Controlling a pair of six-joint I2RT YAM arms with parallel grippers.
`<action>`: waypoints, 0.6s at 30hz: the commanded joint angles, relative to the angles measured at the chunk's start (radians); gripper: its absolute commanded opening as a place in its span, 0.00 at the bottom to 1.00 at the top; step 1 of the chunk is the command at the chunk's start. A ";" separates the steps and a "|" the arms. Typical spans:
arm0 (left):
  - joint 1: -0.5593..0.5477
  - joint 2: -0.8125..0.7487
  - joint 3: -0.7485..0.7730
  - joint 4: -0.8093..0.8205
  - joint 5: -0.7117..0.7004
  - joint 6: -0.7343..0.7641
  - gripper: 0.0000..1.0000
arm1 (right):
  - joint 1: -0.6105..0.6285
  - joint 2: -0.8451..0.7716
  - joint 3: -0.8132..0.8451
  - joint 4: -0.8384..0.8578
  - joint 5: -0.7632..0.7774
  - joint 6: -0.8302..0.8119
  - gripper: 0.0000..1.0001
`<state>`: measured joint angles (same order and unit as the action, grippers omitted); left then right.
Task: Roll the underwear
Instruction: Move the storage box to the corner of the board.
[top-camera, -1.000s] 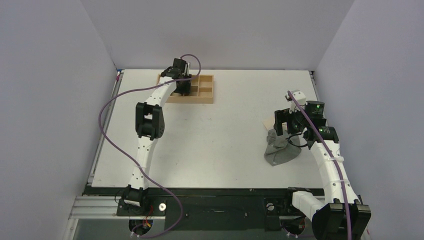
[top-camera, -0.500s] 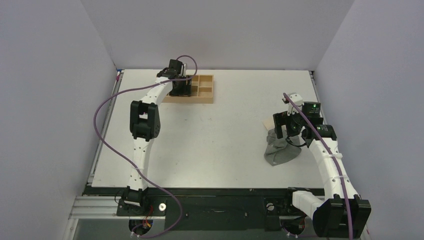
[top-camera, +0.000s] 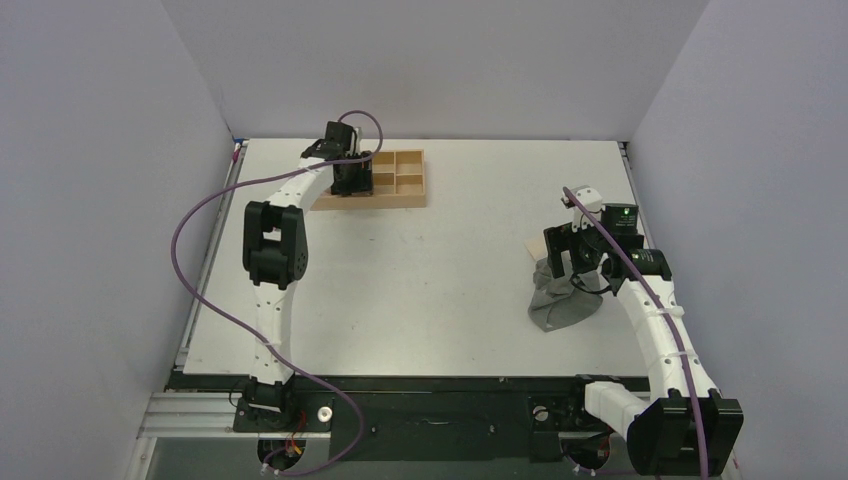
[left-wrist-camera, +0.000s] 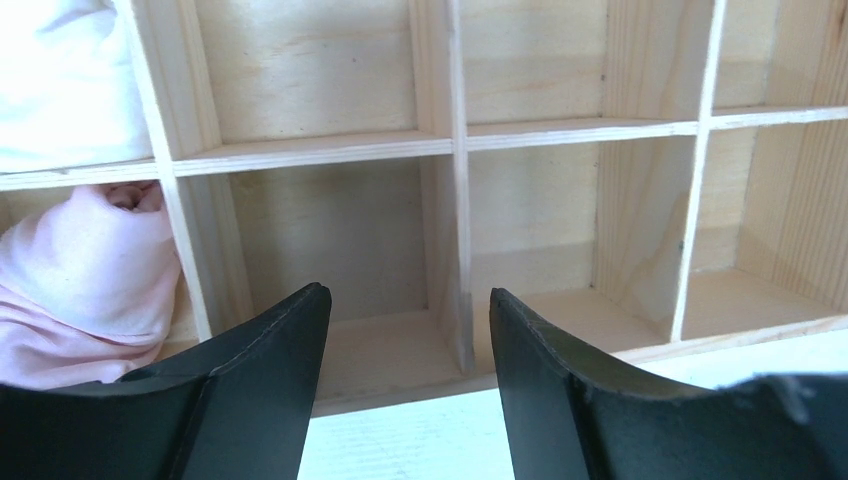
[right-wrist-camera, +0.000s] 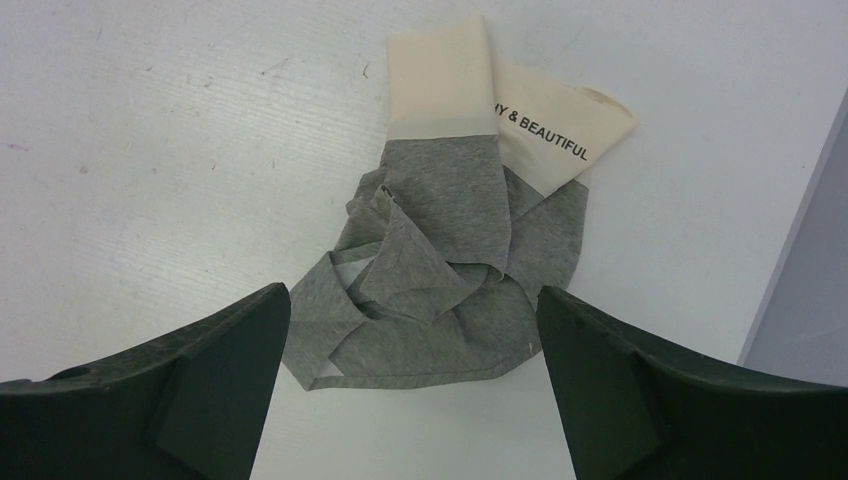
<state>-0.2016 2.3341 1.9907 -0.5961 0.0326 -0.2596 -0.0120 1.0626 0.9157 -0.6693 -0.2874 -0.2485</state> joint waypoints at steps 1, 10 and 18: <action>0.033 -0.047 -0.010 0.023 -0.024 -0.018 0.57 | 0.005 -0.007 -0.006 0.010 0.019 -0.005 0.89; 0.065 -0.075 -0.085 0.026 -0.011 -0.005 0.57 | 0.004 -0.004 0.004 -0.001 0.031 -0.017 0.89; 0.071 -0.149 -0.190 0.039 0.018 0.019 0.56 | 0.006 0.000 0.002 0.000 0.024 -0.012 0.89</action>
<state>-0.1448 2.2684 1.8370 -0.5560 0.0349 -0.2543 -0.0120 1.0626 0.9157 -0.6716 -0.2760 -0.2546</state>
